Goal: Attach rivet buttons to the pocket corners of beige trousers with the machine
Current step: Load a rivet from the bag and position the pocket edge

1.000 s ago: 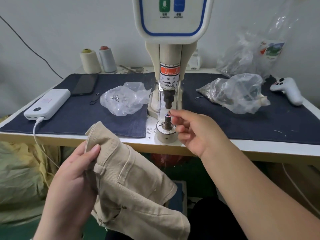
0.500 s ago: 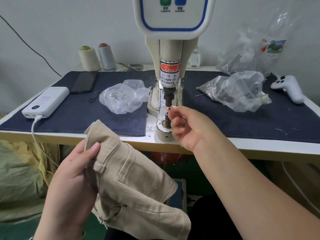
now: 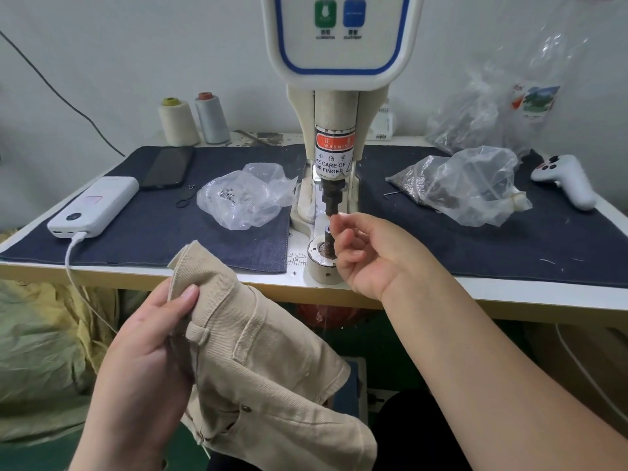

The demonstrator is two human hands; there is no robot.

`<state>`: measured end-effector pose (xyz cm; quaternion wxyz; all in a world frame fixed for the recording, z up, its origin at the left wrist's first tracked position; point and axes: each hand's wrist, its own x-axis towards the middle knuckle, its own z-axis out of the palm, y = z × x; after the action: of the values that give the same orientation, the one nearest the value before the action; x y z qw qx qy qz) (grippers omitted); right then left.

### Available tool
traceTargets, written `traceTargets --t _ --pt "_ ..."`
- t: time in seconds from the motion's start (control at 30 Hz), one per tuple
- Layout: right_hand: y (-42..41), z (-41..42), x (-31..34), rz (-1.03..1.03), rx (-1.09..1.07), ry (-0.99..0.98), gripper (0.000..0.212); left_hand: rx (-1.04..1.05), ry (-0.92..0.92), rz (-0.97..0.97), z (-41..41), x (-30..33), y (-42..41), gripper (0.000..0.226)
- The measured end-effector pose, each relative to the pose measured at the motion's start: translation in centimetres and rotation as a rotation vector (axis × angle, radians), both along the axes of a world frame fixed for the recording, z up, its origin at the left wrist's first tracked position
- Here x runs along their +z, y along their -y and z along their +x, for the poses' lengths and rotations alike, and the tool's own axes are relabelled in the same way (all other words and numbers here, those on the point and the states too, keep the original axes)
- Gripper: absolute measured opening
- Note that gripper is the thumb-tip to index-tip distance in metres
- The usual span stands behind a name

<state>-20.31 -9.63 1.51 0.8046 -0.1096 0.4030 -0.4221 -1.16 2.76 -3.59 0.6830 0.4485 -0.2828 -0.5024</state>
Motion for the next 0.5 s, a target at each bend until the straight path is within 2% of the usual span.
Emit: traceTargets --t 0.1,0.23,0.5 --pt "-0.22 -0.16 0.1 0.019 -0.013 0.008 0.008 -0.004 -0.004 0.01 0.08 -0.1 -0.07 0.04" --pt "-0.61 -0.45 0.32 0.035 -0.027 0.052 0.003 -0.001 -0.007 0.004 0.11 -0.19 -0.04 0.032" --pt "-1.04 -0.49 0.19 0.016 -0.05 0.128 0.007 -0.012 -0.005 0.001 0.15 -0.21 -0.07 0.03"
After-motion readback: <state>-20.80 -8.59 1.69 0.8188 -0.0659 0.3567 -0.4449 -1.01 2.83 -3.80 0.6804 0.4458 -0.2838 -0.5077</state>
